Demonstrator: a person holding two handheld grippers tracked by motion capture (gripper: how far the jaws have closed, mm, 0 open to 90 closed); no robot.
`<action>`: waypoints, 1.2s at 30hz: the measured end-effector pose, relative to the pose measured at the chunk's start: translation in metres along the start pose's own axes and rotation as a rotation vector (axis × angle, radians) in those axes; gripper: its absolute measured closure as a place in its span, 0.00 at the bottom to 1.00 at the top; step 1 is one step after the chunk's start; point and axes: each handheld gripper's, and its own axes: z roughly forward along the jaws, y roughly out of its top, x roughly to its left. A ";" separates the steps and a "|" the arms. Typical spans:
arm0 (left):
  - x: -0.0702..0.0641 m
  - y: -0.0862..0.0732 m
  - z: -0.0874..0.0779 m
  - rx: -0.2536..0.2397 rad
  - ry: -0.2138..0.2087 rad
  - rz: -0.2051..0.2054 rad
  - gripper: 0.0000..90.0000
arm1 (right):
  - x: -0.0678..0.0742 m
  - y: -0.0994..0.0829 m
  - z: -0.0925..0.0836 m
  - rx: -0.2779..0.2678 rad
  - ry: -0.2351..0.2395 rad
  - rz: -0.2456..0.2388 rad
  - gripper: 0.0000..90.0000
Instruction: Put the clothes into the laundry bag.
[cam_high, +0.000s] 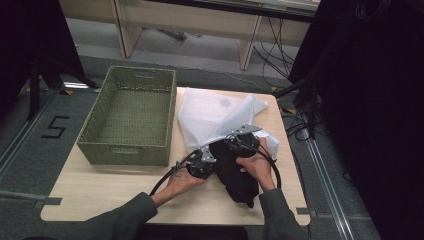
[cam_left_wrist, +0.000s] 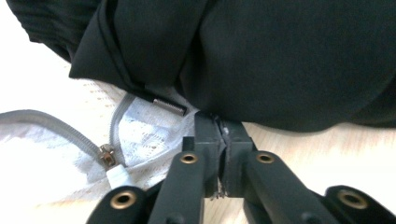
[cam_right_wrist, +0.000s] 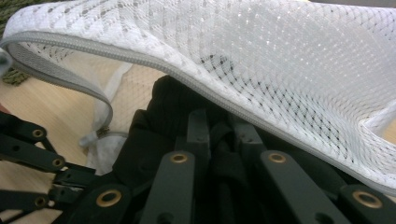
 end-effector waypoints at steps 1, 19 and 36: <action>0.000 -0.001 -0.002 0.010 -0.004 0.011 0.98 | 0.000 -0.001 0.001 -0.021 -0.007 0.003 0.90; -0.001 -0.046 -0.054 0.077 -0.108 0.087 0.98 | 0.042 -0.009 0.015 0.115 0.028 -0.195 0.90; 0.004 -0.048 -0.053 0.067 -0.137 0.061 0.98 | 0.025 0.009 0.006 -0.053 -0.010 -0.100 0.63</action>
